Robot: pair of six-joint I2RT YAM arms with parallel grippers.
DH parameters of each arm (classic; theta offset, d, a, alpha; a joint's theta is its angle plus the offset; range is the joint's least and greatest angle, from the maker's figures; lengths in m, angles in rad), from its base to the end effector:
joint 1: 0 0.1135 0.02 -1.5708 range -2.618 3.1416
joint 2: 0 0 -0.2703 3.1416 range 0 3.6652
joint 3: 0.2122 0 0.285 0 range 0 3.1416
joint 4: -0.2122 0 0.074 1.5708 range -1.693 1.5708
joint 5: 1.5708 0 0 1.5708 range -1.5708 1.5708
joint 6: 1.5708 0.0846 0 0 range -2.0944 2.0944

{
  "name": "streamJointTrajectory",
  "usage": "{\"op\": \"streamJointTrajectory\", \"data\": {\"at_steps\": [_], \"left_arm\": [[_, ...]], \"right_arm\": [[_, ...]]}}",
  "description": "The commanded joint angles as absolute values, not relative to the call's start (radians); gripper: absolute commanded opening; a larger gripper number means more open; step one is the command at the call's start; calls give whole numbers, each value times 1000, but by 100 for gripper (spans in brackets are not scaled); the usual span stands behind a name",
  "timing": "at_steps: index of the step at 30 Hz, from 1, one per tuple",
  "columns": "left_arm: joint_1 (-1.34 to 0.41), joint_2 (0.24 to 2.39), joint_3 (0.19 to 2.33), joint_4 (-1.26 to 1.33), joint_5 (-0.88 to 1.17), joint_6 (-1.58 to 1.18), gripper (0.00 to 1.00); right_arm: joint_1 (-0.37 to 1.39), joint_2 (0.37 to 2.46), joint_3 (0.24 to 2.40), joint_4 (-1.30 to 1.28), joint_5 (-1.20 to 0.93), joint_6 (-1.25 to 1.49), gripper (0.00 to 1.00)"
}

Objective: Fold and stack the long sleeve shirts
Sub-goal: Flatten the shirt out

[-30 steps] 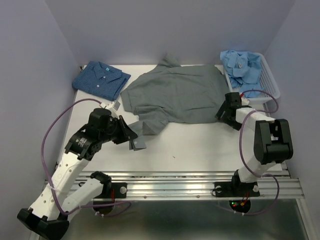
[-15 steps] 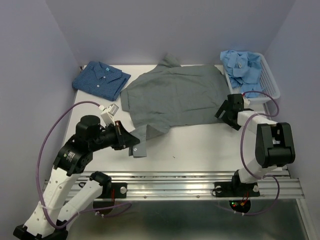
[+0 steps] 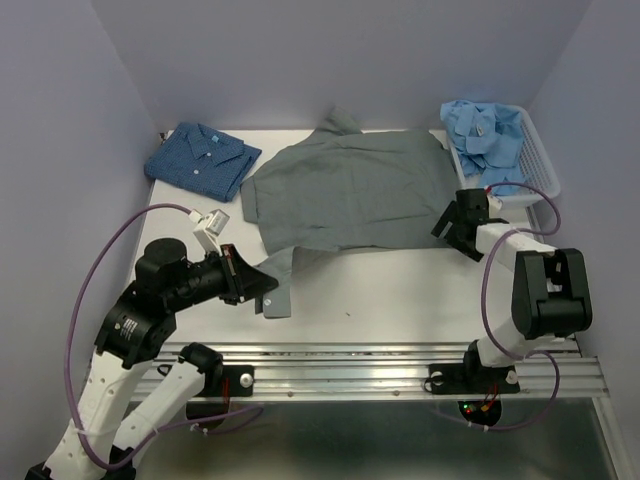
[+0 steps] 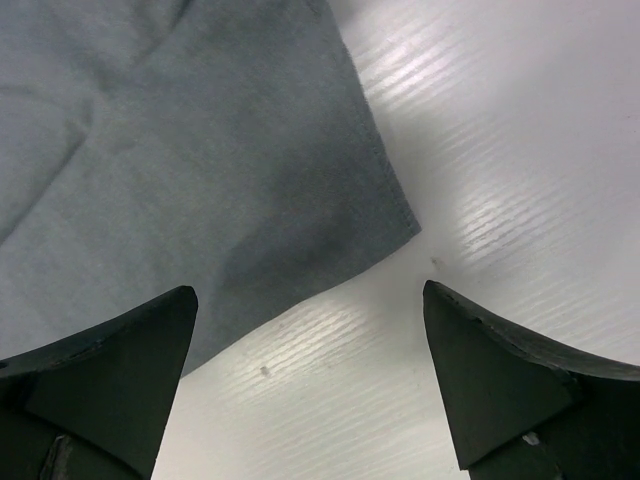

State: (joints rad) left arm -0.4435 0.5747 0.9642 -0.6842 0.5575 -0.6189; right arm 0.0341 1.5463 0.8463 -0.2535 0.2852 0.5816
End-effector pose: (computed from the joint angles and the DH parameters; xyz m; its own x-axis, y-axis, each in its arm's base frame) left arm 0.1322 -0.1123 0.3794 -0.6902 -0.2171 -0.6903 0.5169 0.5197 -0.6803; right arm 0.3556 -0.0117 0.1236 -0.6095 0.5067 -0.6097 0.5564 0.8213 0.1263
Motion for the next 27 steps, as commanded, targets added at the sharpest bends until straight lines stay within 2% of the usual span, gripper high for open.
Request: {"op": "streamJointTrajectory", "data": {"at_steps": [1,4,7,9,11,14,16,17,26,27], "left_arm": [[-446,558,1000,-629,586,-611,0],[-448,566,1005,-637,589,-598,0],[-446,571,1023,-664,584,-580,0],[-446,565,1035,-678,584,-574,0],[-446,551,1043,-684,581,-572,0],[-446,532,1066,-709,566,-575,0],[-448,519,1080,-727,557,-581,0],[-448,512,1092,-736,555,-586,0],[-448,489,1196,-831,535,-643,0],[-448,497,1203,-839,535,-641,0]], "right_arm": [[25,1624,838,-230,345,575,100],[25,1663,850,-201,302,577,97],[25,1674,828,-184,296,581,88],[25,1667,796,-184,291,584,53],[25,1637,767,-186,284,588,28],[25,1525,718,-213,258,606,10],[25,1462,736,-279,219,614,6],[25,1430,739,-311,215,612,1],[25,1019,661,-739,161,704,2],[34,997,685,-762,103,697,2]]}}
